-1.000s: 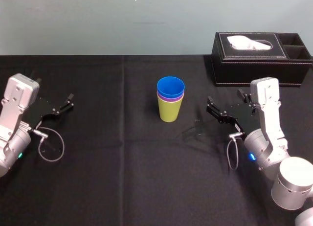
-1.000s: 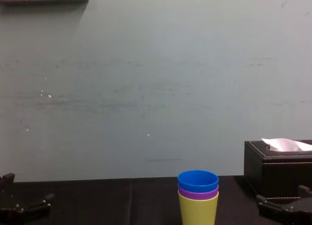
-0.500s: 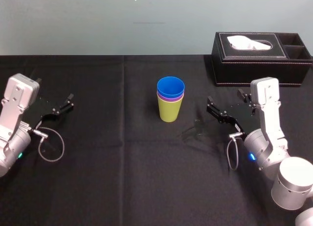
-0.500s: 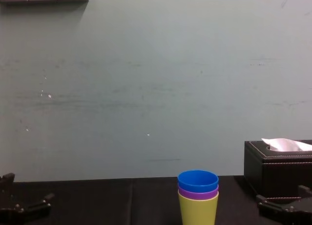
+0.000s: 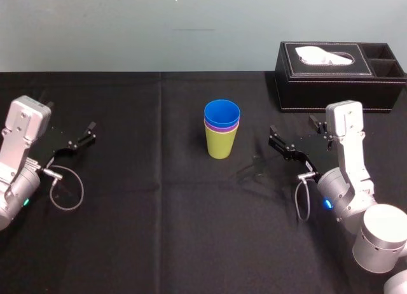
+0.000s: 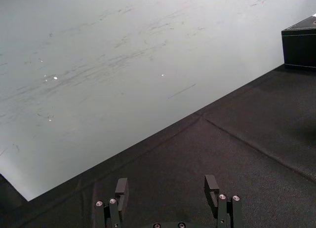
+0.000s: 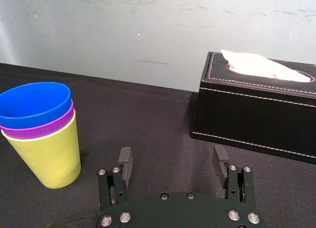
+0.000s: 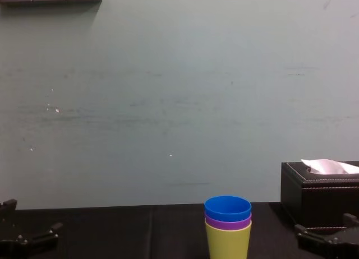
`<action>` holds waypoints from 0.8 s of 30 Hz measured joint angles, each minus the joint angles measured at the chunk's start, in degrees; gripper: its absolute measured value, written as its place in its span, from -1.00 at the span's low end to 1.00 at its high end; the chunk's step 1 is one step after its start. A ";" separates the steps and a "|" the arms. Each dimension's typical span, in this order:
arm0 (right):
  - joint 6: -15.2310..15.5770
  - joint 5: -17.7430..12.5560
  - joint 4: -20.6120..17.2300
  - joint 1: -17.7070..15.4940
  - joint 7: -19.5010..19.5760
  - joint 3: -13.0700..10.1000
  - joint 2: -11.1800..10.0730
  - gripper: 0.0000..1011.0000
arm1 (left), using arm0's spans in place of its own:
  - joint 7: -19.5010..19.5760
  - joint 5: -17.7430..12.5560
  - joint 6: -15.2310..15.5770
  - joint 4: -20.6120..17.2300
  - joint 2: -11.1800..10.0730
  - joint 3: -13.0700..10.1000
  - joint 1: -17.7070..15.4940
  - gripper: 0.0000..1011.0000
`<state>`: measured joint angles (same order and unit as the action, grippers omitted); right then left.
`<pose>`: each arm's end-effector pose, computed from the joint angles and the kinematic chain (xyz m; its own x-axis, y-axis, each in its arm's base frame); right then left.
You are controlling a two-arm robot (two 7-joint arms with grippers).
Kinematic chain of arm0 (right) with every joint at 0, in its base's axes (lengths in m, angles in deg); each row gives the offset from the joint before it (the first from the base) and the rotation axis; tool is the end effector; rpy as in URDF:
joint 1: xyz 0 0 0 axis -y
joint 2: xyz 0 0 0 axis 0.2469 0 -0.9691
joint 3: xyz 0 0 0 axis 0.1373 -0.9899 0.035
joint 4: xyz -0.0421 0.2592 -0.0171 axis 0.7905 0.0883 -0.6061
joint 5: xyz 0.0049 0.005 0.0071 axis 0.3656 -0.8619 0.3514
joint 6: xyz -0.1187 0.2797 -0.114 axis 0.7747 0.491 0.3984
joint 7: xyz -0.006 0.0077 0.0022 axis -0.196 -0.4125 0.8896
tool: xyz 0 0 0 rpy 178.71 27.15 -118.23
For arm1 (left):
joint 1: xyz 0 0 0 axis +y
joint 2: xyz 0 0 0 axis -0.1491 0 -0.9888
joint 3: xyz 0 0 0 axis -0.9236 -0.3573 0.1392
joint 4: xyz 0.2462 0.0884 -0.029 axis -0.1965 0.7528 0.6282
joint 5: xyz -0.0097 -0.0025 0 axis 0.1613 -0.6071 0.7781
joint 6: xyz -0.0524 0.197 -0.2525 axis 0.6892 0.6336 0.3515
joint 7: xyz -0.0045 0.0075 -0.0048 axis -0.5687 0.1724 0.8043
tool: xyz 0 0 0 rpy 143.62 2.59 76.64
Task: Stack the three plastic cups sequentially using one hand.
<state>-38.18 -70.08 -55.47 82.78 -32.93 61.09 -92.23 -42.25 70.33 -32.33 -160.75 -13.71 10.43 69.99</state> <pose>0.3714 -0.0052 -0.2965 0.2434 -0.9636 0.1109 0.9686 0.2356 -0.0790 0.3685 0.0631 -0.2836 0.2922 0.8803 0.3737 -0.9553 0.2872 0.0702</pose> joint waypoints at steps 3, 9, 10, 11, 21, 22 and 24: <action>0.00 0.00 0.00 0.00 0.00 0.00 0.00 0.98 | 0.00 0.00 0.00 0.00 0.00 0.00 0.00 1.00; 0.00 0.00 0.00 0.00 0.00 0.00 0.00 0.98 | 0.00 0.00 0.00 0.00 0.00 0.00 0.00 1.00; 0.00 0.00 0.00 0.00 0.00 0.00 0.00 0.98 | 0.00 0.00 0.00 0.00 0.00 0.00 0.00 1.00; 0.00 0.00 0.00 0.00 0.00 0.00 0.00 0.98 | 0.00 0.00 0.00 0.00 0.00 0.00 0.00 1.00; 0.00 0.00 0.00 0.00 0.00 0.00 0.00 0.98 | 0.00 0.00 0.00 0.00 0.00 0.00 0.00 1.00; 0.00 0.00 0.00 0.00 0.00 0.00 0.00 0.98 | 0.00 0.00 0.00 0.00 0.00 0.00 0.00 1.00; 0.00 0.00 0.00 0.00 0.00 0.00 0.00 0.98 | 0.00 0.00 0.00 0.00 0.00 0.00 0.00 1.00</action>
<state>-38.18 -70.08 -55.47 82.78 -32.93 61.09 -92.23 -42.25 70.34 -32.33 -160.75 -13.71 10.43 70.00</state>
